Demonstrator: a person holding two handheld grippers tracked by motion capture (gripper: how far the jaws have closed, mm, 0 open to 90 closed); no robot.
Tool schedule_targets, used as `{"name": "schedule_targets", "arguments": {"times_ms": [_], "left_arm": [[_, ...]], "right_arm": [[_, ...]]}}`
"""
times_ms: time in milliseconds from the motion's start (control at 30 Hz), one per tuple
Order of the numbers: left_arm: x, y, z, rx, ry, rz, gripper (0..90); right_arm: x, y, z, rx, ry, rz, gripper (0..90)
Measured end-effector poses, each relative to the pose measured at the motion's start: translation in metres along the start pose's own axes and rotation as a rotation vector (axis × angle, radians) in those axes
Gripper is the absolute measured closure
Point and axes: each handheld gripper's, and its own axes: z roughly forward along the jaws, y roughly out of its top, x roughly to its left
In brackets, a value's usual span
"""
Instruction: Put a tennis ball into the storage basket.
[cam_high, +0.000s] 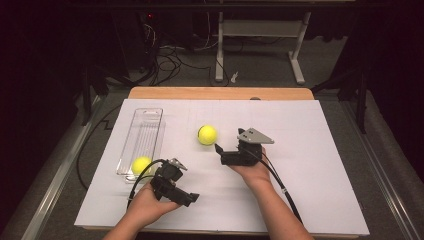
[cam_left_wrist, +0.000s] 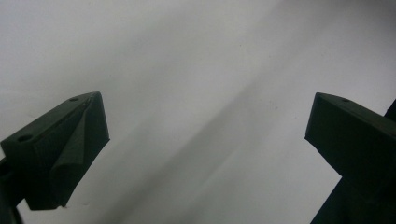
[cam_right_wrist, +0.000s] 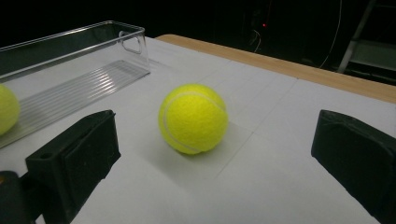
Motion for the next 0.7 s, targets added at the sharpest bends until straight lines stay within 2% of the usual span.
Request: {"name": "schedule_targets", "arguments": {"times_ms": [200,533,700], "left_arm": [[0.001,0.0,0.0,-0.006,-0.004,0.001,0.7],[0.0,0.0,-0.001,-0.011,-0.018,0.004,0.7],[0.0,0.0,0.0,-0.005,-0.013,0.007,0.7]], "right_arm": [[0.002,0.007,0.02,-0.001,-0.001,0.001,2.7],[0.005,0.011,0.056,0.027,0.011,0.02,3.1],[0.009,0.012,0.073,0.074,0.011,0.018,0.6]]}}
